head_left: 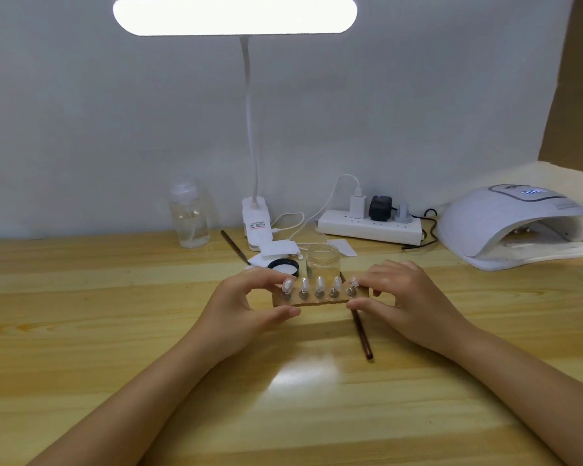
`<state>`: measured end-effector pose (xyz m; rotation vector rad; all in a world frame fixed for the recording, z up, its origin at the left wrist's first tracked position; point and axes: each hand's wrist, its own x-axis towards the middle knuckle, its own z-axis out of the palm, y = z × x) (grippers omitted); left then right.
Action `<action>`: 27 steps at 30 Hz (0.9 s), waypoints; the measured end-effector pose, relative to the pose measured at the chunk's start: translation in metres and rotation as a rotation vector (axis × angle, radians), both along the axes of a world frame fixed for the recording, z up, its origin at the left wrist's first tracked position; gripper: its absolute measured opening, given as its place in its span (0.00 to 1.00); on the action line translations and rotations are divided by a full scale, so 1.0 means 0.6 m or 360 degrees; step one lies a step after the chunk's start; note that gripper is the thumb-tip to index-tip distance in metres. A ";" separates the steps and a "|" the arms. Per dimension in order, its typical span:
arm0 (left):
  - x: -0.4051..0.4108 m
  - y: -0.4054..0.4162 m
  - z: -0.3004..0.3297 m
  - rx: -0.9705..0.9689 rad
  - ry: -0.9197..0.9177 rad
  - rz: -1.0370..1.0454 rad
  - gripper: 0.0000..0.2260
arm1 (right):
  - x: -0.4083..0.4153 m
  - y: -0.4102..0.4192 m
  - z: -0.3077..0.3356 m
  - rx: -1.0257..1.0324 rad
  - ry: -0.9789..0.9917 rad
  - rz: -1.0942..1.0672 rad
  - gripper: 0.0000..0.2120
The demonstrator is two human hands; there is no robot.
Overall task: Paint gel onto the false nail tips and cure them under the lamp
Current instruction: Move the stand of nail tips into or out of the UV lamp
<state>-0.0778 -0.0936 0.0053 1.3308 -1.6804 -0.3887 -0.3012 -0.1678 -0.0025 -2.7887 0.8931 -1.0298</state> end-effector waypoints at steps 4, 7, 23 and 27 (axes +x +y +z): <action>0.000 -0.009 -0.004 -0.0002 -0.0030 -0.0013 0.15 | -0.001 -0.004 -0.002 0.0001 0.0027 0.0002 0.15; 0.002 -0.018 -0.007 0.0000 -0.0012 -0.0049 0.15 | 0.000 -0.008 -0.003 -0.0004 0.0058 -0.0019 0.16; -0.055 -0.040 0.018 -0.0084 0.0185 -0.0095 0.09 | -0.044 -0.025 0.024 0.0428 -0.0418 -0.0234 0.20; -0.123 -0.065 0.020 0.0003 0.0488 -0.0041 0.11 | -0.086 -0.046 0.033 0.0753 -0.0672 -0.0345 0.17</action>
